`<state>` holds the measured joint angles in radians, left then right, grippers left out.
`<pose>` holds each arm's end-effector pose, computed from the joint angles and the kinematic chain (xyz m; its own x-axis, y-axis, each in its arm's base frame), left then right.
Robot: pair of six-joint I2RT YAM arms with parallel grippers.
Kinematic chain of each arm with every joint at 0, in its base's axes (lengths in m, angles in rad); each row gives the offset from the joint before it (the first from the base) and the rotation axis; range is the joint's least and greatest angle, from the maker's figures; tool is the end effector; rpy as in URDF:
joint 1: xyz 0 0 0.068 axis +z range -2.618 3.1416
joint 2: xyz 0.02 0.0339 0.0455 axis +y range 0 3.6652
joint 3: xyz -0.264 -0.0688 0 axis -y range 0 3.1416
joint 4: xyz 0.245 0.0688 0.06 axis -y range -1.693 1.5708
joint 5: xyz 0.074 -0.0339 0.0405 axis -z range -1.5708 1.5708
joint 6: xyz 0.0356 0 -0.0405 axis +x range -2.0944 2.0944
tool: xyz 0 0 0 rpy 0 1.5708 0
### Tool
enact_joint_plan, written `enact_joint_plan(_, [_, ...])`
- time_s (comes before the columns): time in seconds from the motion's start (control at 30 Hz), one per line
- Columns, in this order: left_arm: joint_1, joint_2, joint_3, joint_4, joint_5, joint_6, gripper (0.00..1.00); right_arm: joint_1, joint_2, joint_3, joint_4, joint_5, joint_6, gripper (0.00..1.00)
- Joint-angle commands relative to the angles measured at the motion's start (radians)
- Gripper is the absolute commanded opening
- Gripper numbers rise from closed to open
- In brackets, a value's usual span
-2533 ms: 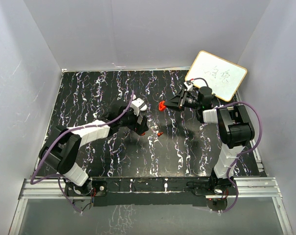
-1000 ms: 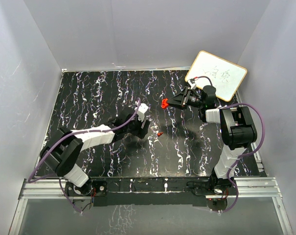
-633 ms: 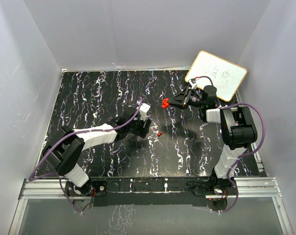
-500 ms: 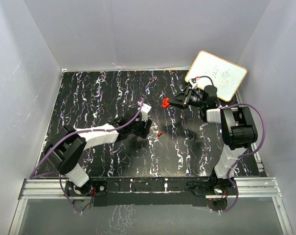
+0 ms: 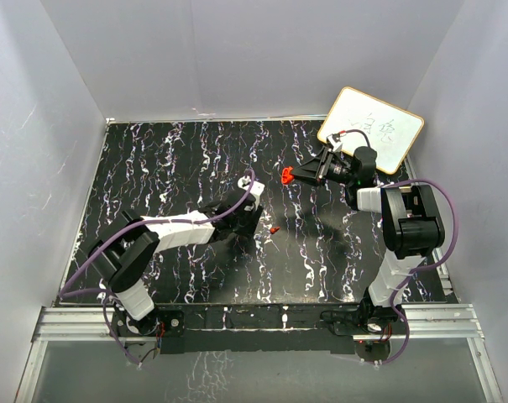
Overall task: Insert the wireless bluetooth earbuds into the charging case
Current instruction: Pick up the earbud from the center of the board.
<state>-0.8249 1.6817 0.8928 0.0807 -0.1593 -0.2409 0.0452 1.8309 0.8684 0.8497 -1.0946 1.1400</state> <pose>0.2399 -0.2513 0.1733 -0.5822 0.2830 -0.7622 0.5195 0.8506 -0.0810 0.3651 0.0482 0.1917 -0.8674 0.3777 -0.3240 -0.2749 0.1792 0.9446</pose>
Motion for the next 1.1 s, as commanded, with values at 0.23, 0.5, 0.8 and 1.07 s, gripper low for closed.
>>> enact_joint_plan(0.23, [-0.020,0.039,0.070,-0.088,-0.090,-0.063,0.41,-0.013,-0.050,-0.017,0.086,-0.013,0.018,0.00])
enact_joint_plan(0.5, [-0.023,0.054,0.086,-0.118,-0.115,-0.079,0.39,-0.016,-0.050,-0.020,0.092,-0.013,0.023,0.00])
enact_joint_plan(0.8, [-0.029,0.072,0.106,-0.148,-0.126,-0.093,0.34,-0.017,-0.051,-0.023,0.099,-0.016,0.027,0.00])
enact_joint_plan(1.07, [-0.037,0.095,0.125,-0.174,-0.137,-0.104,0.28,-0.018,-0.051,-0.028,0.107,-0.016,0.033,0.00])
